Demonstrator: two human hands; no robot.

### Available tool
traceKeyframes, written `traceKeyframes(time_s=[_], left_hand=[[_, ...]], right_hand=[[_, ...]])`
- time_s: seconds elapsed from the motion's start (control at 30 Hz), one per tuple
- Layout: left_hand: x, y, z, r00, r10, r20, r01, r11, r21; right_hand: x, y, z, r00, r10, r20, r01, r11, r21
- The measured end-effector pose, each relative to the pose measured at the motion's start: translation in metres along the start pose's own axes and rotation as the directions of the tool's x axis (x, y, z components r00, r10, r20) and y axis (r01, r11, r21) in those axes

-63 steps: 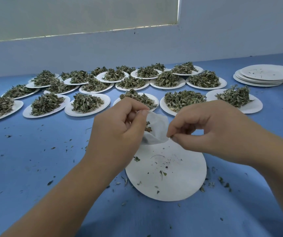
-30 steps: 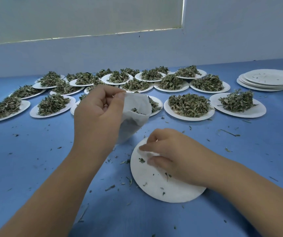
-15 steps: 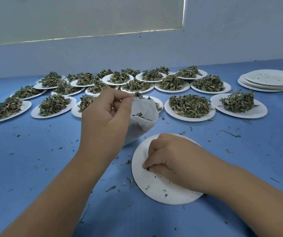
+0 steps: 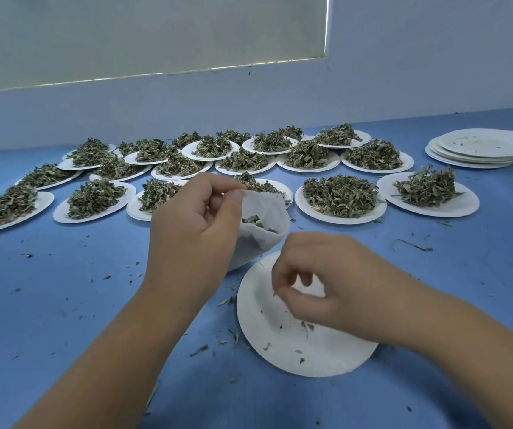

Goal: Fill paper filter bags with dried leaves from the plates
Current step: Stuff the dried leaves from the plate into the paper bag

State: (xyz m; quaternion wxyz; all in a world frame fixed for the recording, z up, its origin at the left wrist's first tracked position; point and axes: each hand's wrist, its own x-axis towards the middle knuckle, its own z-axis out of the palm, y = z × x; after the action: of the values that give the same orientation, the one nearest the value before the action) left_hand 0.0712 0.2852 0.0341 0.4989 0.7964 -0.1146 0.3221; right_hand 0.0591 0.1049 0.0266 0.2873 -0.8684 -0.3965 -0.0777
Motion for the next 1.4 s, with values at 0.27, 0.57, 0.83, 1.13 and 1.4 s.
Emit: traceKeyframes(time_s=[0.27, 0.57, 0.83, 1.13, 1.4], left_hand=[[-0.012, 0.008, 0.01, 0.99, 0.077, 0.116, -0.082, 0.996, 0.036], [-0.014, 0.011, 0.012, 0.989, 0.095, 0.113, -0.1, 0.994, 0.04], [-0.02, 0.018, 0.015, 0.971, 0.066, 0.228, -0.058, 0.997, -0.043], [-0.026, 0.024, 0.022, 0.96, 0.02, 0.279, 0.006, 0.996, -0.092], [-0.026, 0.024, 0.02, 0.963, -0.003, 0.268, 0.039, 0.991, -0.127]], right_hand=[[0.005, 0.0, -0.009, 0.888, 0.082, -0.452, -0.039, 0.994, 0.105], [0.009, 0.009, -0.004, 0.838, 0.495, -0.229, -0.283, 0.754, 0.592], [0.014, 0.006, 0.005, 0.85, 0.525, -0.038, -0.368, 0.645, 0.669], [0.017, 0.008, 0.007, 0.843, 0.502, -0.195, -0.334, 0.771, 0.542], [0.007, 0.006, 0.001, 0.859, 0.502, -0.099, -0.326, 0.685, 0.651]])
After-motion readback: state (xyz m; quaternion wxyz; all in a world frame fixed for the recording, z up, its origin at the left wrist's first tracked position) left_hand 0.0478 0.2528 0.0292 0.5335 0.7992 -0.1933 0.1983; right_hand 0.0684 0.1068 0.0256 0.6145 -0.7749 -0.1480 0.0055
